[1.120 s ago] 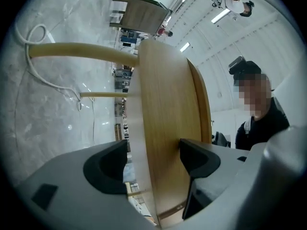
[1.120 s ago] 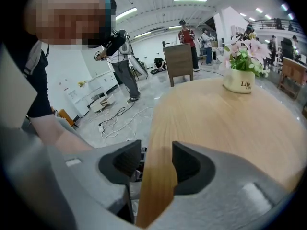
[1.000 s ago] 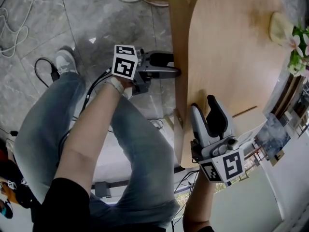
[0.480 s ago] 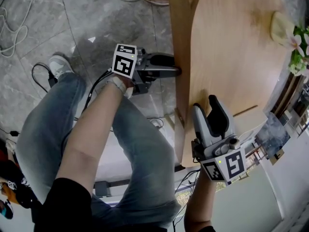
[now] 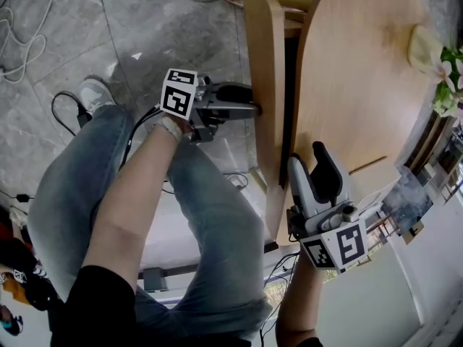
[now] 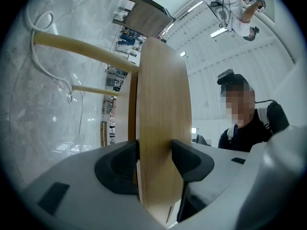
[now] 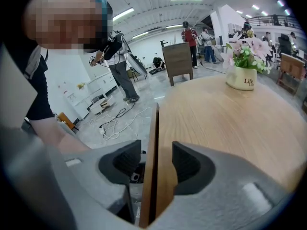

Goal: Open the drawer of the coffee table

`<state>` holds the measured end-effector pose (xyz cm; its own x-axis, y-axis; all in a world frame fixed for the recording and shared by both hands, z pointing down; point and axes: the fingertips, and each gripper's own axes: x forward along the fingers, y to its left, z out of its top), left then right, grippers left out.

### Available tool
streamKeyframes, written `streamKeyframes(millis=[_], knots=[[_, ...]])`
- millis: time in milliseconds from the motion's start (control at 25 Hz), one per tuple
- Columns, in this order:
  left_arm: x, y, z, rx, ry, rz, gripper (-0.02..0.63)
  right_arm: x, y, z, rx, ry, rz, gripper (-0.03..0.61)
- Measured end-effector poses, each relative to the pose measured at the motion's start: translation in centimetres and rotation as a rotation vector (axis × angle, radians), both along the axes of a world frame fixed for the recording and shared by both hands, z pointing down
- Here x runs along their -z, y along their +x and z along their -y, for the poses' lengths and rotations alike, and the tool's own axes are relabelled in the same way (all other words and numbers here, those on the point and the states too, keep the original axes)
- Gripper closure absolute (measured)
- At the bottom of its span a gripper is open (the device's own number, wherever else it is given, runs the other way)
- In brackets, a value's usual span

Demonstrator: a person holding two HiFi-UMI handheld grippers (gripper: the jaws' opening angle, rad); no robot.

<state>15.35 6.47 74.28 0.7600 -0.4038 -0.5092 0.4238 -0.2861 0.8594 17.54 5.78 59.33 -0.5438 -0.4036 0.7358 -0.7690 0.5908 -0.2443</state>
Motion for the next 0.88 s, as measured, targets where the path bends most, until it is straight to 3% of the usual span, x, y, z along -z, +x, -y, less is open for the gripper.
streamKeyframes(millis=[880], knots=[[0.3,-8.1,-5.2,-0.042,-0.013,0.017,0.377,1.0,-7.1,-2.1,0.022,-0.013,-0.035,0.376]])
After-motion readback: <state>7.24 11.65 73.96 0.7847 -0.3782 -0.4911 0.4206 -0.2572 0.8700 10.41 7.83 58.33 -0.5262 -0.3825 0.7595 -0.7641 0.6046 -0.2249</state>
